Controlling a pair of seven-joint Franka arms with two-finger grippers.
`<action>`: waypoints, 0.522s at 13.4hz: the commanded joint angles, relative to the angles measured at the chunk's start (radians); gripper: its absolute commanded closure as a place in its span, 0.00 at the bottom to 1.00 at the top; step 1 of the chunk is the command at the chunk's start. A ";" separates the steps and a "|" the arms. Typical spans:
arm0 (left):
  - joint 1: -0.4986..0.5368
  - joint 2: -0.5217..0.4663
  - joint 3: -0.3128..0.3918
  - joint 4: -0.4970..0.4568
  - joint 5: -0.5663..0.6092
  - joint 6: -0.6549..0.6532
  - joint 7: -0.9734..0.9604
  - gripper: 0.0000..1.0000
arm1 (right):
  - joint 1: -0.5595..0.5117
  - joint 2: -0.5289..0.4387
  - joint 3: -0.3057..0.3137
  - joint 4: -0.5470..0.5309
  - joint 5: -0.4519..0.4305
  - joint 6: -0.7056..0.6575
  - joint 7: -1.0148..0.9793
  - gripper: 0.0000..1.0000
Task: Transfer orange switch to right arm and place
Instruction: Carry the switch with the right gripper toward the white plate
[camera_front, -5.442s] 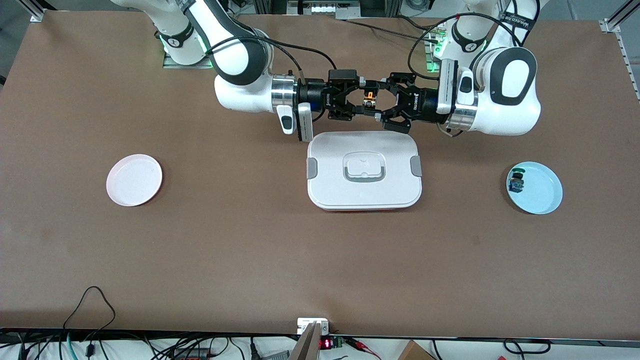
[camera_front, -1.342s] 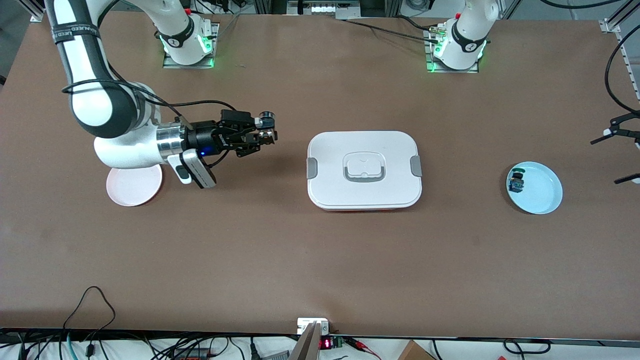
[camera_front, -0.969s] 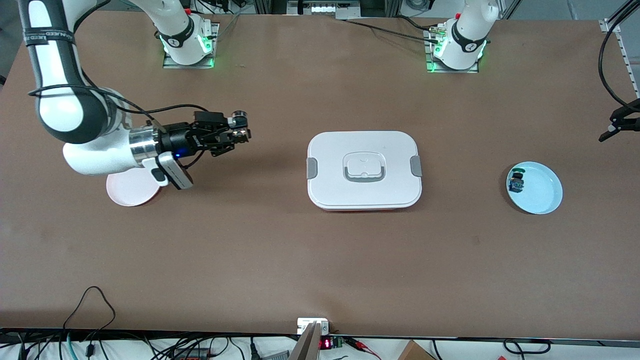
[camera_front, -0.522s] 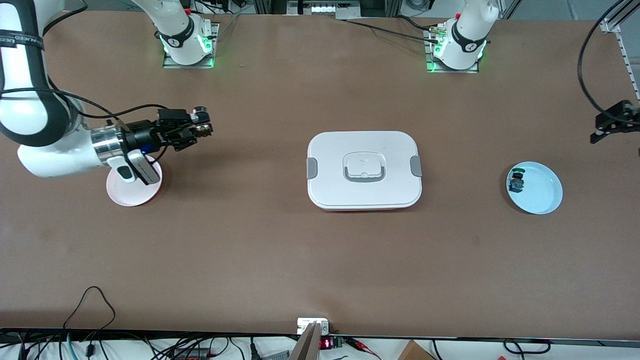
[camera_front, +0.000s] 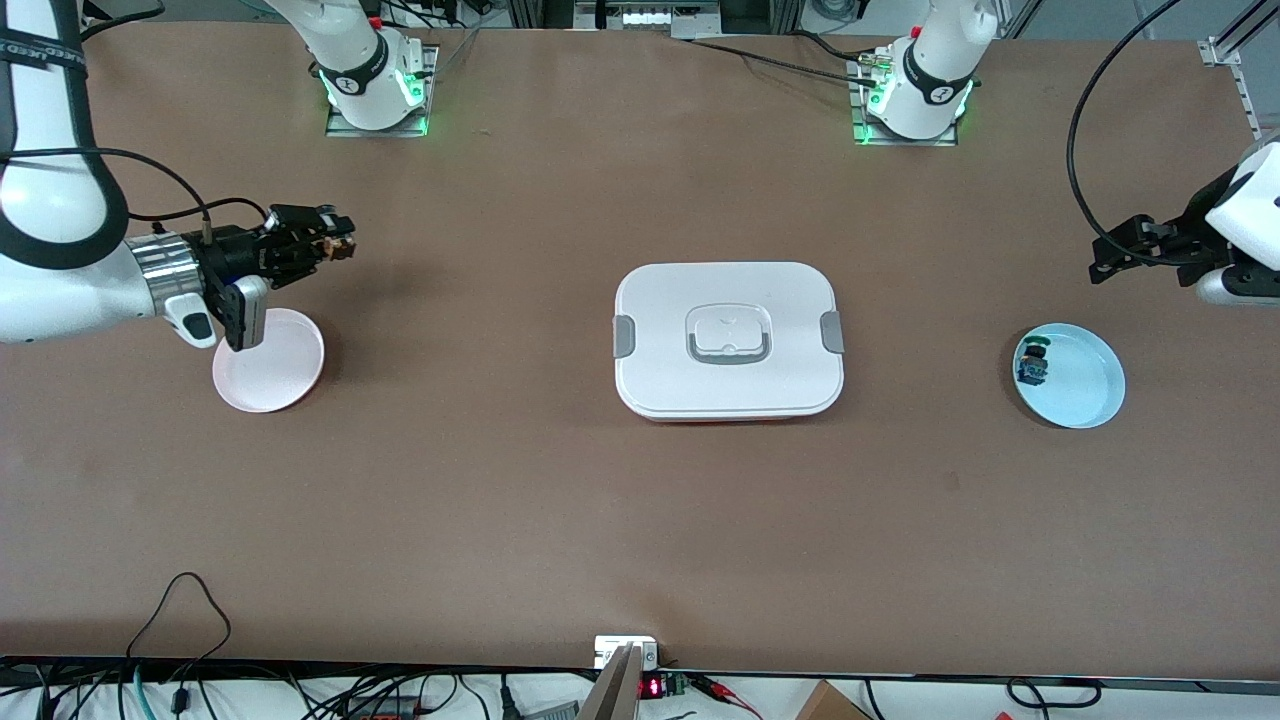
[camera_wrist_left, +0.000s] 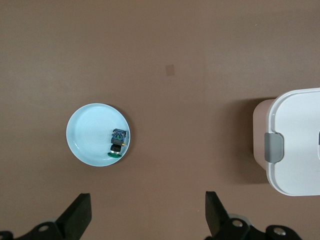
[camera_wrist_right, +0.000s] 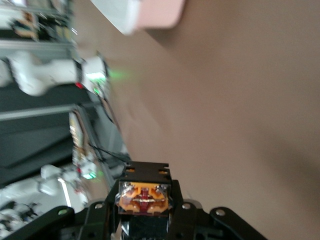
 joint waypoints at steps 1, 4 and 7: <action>-0.001 -0.026 -0.003 0.001 0.030 -0.010 -0.006 0.00 | -0.020 -0.009 0.014 0.008 -0.229 0.037 -0.046 0.99; 0.001 -0.018 -0.003 0.006 0.032 -0.024 -0.010 0.00 | -0.020 -0.003 0.014 -0.001 -0.452 0.216 -0.229 0.99; -0.002 -0.024 -0.005 0.009 0.018 -0.044 -0.021 0.00 | -0.026 0.012 0.014 -0.015 -0.535 0.332 -0.380 0.99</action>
